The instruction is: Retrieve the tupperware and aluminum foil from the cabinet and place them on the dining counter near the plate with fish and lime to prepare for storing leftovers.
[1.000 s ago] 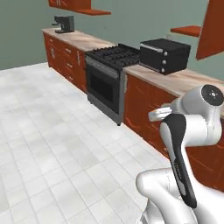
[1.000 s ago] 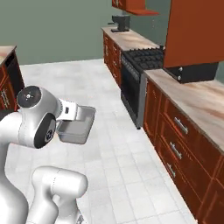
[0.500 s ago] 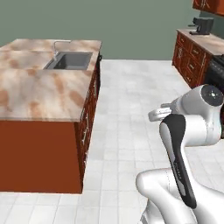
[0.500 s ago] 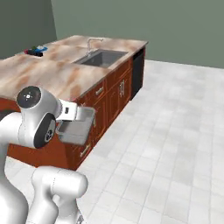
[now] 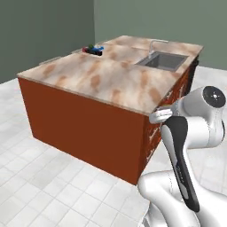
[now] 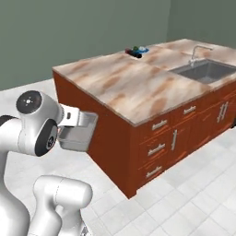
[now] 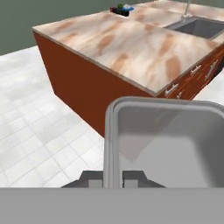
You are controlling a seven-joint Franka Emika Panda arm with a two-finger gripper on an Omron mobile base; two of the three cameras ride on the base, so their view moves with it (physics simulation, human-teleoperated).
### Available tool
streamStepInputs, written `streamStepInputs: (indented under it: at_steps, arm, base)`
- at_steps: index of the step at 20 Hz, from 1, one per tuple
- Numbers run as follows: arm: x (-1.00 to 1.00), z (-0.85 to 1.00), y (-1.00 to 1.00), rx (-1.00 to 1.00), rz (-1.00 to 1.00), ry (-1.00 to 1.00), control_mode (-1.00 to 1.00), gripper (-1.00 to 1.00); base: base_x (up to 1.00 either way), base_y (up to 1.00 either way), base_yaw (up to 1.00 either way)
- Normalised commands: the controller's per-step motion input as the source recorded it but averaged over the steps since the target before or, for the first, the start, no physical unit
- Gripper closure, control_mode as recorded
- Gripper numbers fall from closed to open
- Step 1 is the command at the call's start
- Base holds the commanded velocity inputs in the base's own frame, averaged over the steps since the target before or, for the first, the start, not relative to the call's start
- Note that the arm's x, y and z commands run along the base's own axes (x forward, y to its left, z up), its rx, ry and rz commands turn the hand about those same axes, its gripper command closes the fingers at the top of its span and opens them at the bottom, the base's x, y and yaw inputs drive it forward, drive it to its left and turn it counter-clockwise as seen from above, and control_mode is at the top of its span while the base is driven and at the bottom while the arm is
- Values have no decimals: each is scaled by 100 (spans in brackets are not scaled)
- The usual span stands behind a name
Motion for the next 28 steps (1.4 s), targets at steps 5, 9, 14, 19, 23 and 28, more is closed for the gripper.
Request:
streamStepInputs:
  at_steps: [5, 9, 14, 19, 23, 28]
  arm:
    - [0, 0, 0, 0, 0, 0, 100, 100]
    - [0, 0, 0, 0, 0, 0, 100, 100]
    - [0, 0, 0, 0, 0, 0, 100, 100]
    - [0, 0, 0, 0, 0, 0, 100, 100]
    - [0, 0, 0, 0, 0, 0, 100, 100]
    - [0, 0, 0, 0, 0, 0, 100, 100]
  base:
    - [98, 6, 50]
    - [100, 9, 43]
    - [100, 15, 37]
    - [100, 36, 22]
    - [100, 47, 4]
    - [100, 48, -9]
